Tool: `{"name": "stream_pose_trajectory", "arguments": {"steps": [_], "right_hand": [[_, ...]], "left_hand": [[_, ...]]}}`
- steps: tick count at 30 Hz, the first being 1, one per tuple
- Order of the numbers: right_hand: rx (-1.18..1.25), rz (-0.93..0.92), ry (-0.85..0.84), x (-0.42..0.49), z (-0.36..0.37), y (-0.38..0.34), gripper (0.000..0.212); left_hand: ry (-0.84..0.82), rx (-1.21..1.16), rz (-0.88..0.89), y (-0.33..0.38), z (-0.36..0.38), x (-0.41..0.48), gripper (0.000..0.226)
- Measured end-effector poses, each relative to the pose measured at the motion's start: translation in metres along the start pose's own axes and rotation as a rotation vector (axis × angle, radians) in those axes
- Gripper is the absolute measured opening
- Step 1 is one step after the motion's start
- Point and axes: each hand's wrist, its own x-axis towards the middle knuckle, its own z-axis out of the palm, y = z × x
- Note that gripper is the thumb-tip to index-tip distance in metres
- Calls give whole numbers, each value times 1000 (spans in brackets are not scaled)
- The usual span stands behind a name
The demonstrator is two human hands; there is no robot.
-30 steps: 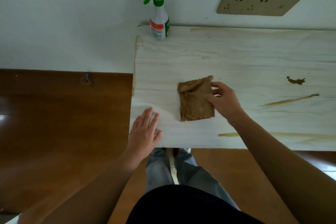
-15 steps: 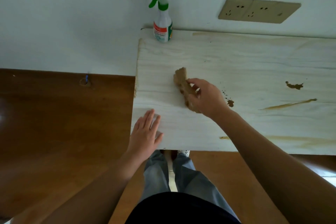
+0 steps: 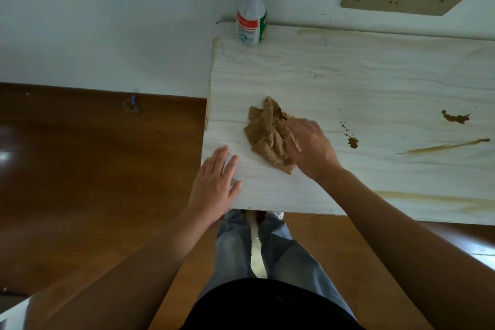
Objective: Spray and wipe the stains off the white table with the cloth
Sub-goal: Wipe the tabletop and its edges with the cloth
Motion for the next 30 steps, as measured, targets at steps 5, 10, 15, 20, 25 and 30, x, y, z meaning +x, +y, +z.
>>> {"name": "stream_pose_trajectory", "arguments": {"steps": [5,10,15,20,25,30], "right_hand": [[-108,-31,-134,20,46,-10,56],[-194,-189,-220,-3,78,-30,58],[-332,-372,-275,15,63,3,60],[-268,-111,-127,69,59,2,59],[-163,202,-1,83,84,-44,61],[-268,-41,-156,52,91,-52,62]], "left_hand": [[7,3,8,-6,5,-4,64],[103,-64,-25,-7,10,-17,68],[67,-62,-17,-11,12,-20,64],[87,-81,-17,-18,9,-15,64],[70,-97,-69,-21,1,-1,64],[37,-69,-53,-20,9,-1,65]]}}
